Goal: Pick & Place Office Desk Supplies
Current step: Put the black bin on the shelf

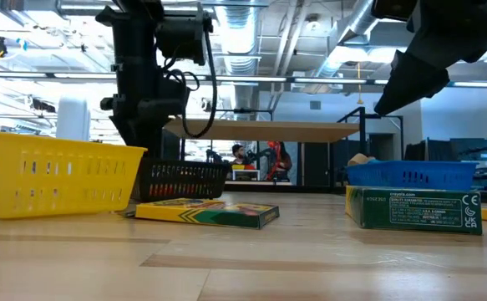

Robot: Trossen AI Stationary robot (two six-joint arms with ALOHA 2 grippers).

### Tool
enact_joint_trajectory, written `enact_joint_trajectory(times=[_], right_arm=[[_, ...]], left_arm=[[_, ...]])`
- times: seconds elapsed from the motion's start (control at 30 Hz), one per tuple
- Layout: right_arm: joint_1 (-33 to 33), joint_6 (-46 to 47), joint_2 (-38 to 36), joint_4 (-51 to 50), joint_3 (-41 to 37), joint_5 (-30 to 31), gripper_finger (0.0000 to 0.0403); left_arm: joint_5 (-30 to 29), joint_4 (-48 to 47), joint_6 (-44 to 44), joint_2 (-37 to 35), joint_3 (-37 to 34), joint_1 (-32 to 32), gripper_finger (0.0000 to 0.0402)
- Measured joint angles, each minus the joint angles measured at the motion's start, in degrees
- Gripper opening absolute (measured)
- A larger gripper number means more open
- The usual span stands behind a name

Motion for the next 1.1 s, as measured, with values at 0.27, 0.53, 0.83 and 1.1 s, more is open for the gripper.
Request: enact_joint_trajectory(times=[0.27, 0.53, 0.83, 1.1], right_arm=[[0.0, 0.0, 0.0, 0.0, 0.0, 0.0, 0.0192], [0.0, 0.0, 0.0, 0.0, 0.0, 0.0, 0.0192], [0.0, 0.0, 0.0, 0.0, 0.0, 0.0, 0.0192], [0.0, 0.0, 0.0, 0.0, 0.0, 0.0, 0.0192]], left_arm=[[0.7, 3.2, 1.8, 0.0, 0.0, 0.1, 0.0175], [0.8, 5.2, 2.5, 0.0, -1.2, 1.9, 0.0172], [4.1, 10.1, 2.6, 0.1, -7.4, 3.8, 0.0158], [9.0, 13.2, 5.9, 0.1, -8.6, 3.7, 0.0042]])
